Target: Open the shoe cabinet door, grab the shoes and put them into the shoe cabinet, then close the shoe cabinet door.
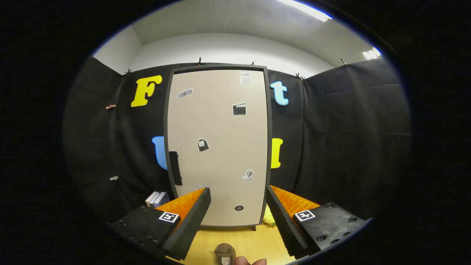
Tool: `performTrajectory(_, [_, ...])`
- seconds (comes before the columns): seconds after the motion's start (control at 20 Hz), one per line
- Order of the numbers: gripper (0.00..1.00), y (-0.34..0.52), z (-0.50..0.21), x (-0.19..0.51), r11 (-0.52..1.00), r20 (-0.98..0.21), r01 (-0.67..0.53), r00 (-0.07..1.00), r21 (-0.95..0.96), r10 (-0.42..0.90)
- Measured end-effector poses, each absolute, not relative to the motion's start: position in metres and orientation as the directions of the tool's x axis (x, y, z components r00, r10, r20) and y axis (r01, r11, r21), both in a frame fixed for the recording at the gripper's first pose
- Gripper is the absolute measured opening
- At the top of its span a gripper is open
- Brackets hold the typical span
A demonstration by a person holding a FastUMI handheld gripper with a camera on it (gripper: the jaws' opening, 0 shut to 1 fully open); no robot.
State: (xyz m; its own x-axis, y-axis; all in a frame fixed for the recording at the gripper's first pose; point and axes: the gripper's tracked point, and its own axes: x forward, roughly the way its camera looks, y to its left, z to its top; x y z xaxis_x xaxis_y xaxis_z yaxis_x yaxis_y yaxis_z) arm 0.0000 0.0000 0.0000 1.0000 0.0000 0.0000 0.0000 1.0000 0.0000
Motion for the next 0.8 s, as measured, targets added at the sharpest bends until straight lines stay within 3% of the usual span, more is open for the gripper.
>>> performTrajectory(0.8, [0.98,0.0033,0.0006,0.0009,1.000,0.004,-0.004,1.000,-0.001,0.004])
